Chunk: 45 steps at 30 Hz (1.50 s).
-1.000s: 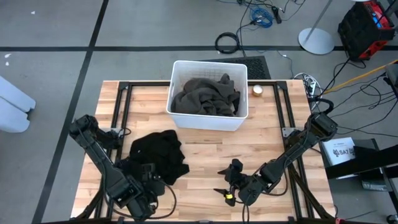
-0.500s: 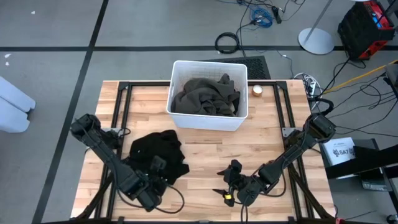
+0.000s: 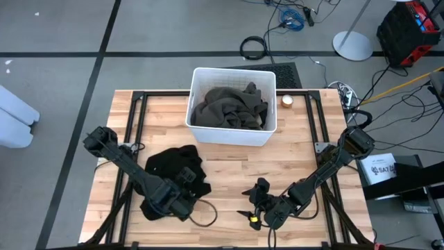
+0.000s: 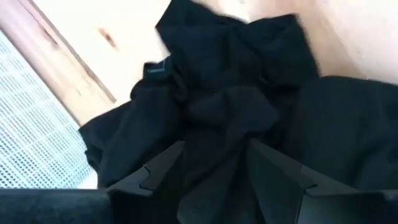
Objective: Sort clothes
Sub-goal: Put the black boxer into the white laundry bin
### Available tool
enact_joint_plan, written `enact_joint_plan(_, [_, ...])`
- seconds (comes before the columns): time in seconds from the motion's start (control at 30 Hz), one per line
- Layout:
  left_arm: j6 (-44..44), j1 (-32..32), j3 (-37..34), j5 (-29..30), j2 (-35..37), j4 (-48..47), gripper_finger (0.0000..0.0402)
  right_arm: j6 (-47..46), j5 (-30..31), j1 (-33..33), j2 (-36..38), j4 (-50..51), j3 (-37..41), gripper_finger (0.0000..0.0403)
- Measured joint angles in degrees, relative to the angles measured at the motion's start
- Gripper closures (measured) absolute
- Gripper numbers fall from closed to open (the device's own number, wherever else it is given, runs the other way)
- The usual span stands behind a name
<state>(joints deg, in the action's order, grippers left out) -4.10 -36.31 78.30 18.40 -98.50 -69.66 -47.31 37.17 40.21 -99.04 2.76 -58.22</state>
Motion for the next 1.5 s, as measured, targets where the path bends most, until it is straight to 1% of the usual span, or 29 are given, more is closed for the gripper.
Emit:
enact_joint_plan(0.13, [-0.3, 2.0, 0.0, -3.4, -0.9, -0.1, 0.0222, 0.0, 0.0, 0.0, 0.0, 0.0, 0.0, 0.0062])
enact_joint_plan(0.37, [-0.3, 3.4, 0.0, -9.3, -1.7, -0.5, 0.0222, 0.2, 0.0, 0.0, 0.0, 0.0, 0.0, 0.0062])
enact_joint_plan(0.5, [2.0, 3.7, 0.0, -9.9, -1.7, -1.2, 0.0226, 0.2, 0.0, 0.0, 0.0, 0.0, 0.0, 0.0062])
enact_joint_plan(0.57, [4.0, 3.8, 0.0, -9.0, -1.7, -1.8, 0.0243, 0.2, 0.0, 0.0, 0.0, 0.0, 0.0, 0.0062])
enact_joint_plan(0.6, [5.2, 3.9, 0.0, -8.8, -1.7, -1.8, 0.0257, 0.2, 0.0, 0.0, 0.0, 0.0, 0.0, 0.0062])
enact_joint_plan(0.67, [6.8, 3.9, 0.0, -8.5, -1.7, -1.8, 0.0301, 0.2, 0.0, 0.0, 0.0, 0.0, 0.0, 0.0062])
enact_joint_plan(0.73, [9.3, 3.8, 0.0, -8.4, -1.7, -1.8, 0.0360, 0.2, 0.0, 0.0, 0.0, 0.0, 0.0, 0.0062])
enact_joint_plan(0.77, [10.8, 3.8, 0.0, -8.4, -1.7, -1.8, 0.0380, 0.2, 0.0, 0.0, 0.0, 0.0, 0.0, 0.0062])
enact_joint_plan(0.8, [12.2, 3.8, 0.0, -7.9, -1.7, -1.7, 0.0387, 0.1, 0.0, 0.0, 0.0, 0.0, 0.0, 0.0062])
enact_joint_plan(0.9, [14.7, 3.9, 1.5, -6.0, -1.8, -1.8, 0.0392, -0.1, 0.0, 0.0, 0.0, 0.1, 0.0, 0.0062])
enact_joint_plan(1.0, [15.3, 3.8, 5.8, -4.3, -1.8, -2.0, 0.0396, 0.0, 0.0, 0.0, 0.0, 0.0, 0.0, 0.0062])
enact_joint_plan(1.13, [15.7, 3.6, 15.2, 0.8, -1.6, -2.6, 0.0398, 0.0, 0.1, 0.0, 0.0, 0.0, 0.0, 0.0062])
enact_joint_plan(1.3, [14.3, 3.3, 30.7, 7.1, -1.5, -2.7, 0.0399, 0.0, 0.2, 0.0, 0.0, 0.0, 0.0, 0.0062])
enact_joint_plan(1.5, [13.8, 2.7, 48.5, 19.2, -1.5, -2.3, 0.0400, 0.0, 0.2, 0.0, 0.0, 0.0, 0.0, 0.0062])
